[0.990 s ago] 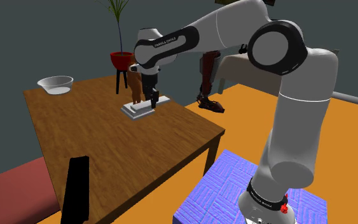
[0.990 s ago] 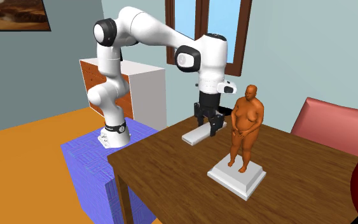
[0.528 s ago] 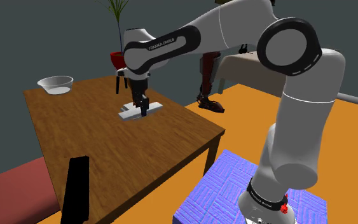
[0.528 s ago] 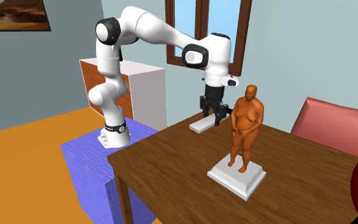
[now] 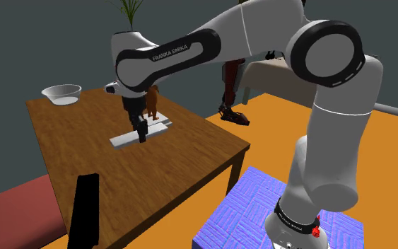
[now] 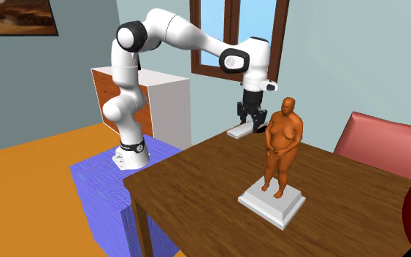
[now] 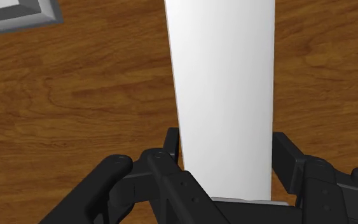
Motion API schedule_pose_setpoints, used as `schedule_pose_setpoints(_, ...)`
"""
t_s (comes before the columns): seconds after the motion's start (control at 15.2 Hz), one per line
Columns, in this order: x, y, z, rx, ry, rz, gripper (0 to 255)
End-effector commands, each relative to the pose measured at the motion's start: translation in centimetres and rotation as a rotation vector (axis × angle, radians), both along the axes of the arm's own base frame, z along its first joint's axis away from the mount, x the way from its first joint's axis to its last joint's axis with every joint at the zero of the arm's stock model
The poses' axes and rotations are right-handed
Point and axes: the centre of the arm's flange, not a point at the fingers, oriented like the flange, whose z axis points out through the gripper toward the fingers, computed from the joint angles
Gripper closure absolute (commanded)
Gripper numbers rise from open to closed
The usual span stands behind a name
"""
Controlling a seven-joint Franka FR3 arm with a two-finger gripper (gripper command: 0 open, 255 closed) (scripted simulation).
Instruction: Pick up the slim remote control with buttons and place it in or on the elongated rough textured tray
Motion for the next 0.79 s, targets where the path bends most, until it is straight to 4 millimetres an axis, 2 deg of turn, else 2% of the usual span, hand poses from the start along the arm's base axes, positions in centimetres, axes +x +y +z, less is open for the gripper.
schedule_pose_setpoints(0.0,-0.8,2.5,0.0,0.0,0.0,-0.002,255)
schedule_pose_setpoints(0.73,-4.6,16.5,0.0,0.0,0.0,-0.002,255)
